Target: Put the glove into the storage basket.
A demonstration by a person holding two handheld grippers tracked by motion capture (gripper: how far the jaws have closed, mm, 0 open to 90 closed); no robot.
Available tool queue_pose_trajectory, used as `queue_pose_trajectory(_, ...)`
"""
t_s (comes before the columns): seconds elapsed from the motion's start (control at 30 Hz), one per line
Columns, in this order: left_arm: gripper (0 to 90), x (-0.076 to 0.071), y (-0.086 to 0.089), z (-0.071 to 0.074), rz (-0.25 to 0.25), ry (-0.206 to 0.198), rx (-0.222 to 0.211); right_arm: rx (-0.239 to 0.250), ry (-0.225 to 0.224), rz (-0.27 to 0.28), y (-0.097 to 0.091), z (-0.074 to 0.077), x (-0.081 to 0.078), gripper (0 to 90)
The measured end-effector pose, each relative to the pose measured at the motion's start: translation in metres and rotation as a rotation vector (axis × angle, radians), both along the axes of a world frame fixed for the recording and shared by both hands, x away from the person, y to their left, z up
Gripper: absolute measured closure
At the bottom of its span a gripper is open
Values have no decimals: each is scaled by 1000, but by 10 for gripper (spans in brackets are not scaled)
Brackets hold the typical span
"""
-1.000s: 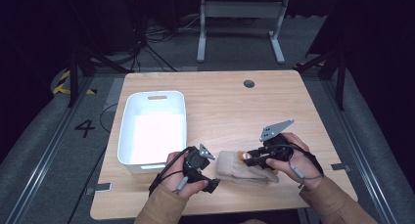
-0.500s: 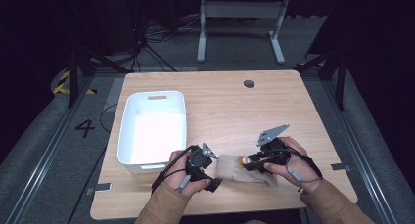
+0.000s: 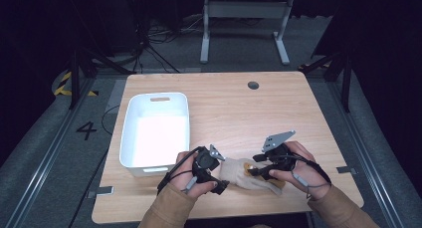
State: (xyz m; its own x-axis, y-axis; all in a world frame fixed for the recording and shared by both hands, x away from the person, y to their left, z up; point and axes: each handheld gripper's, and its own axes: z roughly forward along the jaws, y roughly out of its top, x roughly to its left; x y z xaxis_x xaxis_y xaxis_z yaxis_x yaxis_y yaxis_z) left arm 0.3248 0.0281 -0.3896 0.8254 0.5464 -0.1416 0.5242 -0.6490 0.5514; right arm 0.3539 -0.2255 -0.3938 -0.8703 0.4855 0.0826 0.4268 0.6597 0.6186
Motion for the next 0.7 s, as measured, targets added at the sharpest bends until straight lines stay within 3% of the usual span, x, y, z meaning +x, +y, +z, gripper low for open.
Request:
queue_pose_trajectory(0.3,205,3,-4,1,-8,0,3,39,-30,-27,-13,10,0,464)
queue_pose_trajectory(0.63,209,2,-3,2,-3,-7,-1,119,-88,-123,-39,24,12,486)
queue_pose_trajectory(0.7,213,3,-2,2,-4,-6,-6,133,-95,-120,-45,26,16,487)
